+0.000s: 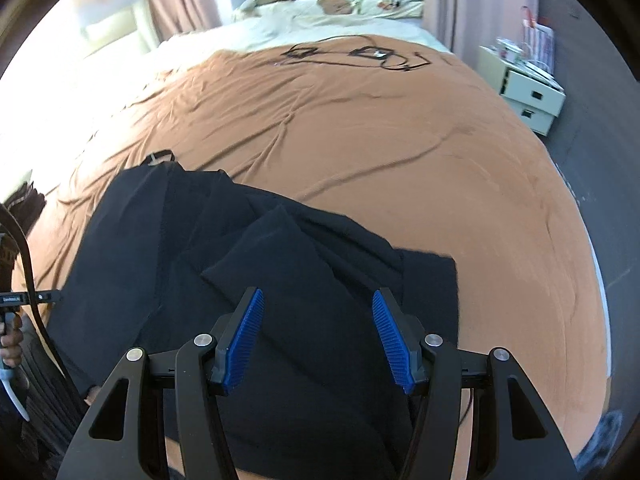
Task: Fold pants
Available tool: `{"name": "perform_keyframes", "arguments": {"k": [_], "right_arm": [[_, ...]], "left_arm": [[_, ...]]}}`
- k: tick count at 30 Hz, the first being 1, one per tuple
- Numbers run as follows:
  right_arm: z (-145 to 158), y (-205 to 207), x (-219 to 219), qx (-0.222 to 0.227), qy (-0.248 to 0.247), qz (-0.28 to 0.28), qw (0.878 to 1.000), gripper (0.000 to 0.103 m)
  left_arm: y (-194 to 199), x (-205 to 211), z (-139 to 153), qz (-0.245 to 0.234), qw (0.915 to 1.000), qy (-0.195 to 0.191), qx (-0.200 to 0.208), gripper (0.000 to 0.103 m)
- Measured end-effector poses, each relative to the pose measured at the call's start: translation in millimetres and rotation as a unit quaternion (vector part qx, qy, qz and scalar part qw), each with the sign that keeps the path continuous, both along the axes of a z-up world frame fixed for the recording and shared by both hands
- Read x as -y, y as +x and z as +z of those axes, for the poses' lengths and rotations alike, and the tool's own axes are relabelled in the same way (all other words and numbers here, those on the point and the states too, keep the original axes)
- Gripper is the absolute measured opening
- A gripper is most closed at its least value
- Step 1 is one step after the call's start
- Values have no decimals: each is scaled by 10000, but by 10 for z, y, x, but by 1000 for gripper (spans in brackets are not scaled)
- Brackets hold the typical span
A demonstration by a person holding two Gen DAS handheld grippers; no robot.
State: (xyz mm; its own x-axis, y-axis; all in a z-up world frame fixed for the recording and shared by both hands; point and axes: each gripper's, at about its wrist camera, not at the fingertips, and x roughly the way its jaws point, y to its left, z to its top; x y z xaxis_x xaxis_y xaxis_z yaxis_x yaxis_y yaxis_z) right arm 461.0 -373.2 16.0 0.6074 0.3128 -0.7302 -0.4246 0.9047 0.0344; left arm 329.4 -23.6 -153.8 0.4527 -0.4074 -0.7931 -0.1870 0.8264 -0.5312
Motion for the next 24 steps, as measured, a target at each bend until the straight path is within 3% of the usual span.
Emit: {"name": "perform_keyframes", "arguments": {"k": [6,12,14,15,16,18,24], "right_arm": [[-17,354,-242,-159,-356,324,9987,56],[-165,674,-371,-437,-573,263,9971,55],[-219,723,-411,-566,-549,329,9963,38],[-235,731,-430,-659,-488,389,9959,20],[-242,727,-436,-716,-448,416,9956,9],[-207,687,-447,-624,-465,457,9959,2],[24,568,-250,-221,-202,139,9995,0]], "left_arm": [[11,-30,-23,39,10000,-44,11,46],[2,-45,-27,51,10000,-49,26,46],[-3,-48,-20,53,10000,-39,27,46],[-5,-52,-16,53,10000,-36,31,46],[-8,-52,-13,54,10000,-41,40,46],[-11,-46,-11,51,10000,-36,46,46],[-26,-39,-5,37,10000,-45,61,46]]}}
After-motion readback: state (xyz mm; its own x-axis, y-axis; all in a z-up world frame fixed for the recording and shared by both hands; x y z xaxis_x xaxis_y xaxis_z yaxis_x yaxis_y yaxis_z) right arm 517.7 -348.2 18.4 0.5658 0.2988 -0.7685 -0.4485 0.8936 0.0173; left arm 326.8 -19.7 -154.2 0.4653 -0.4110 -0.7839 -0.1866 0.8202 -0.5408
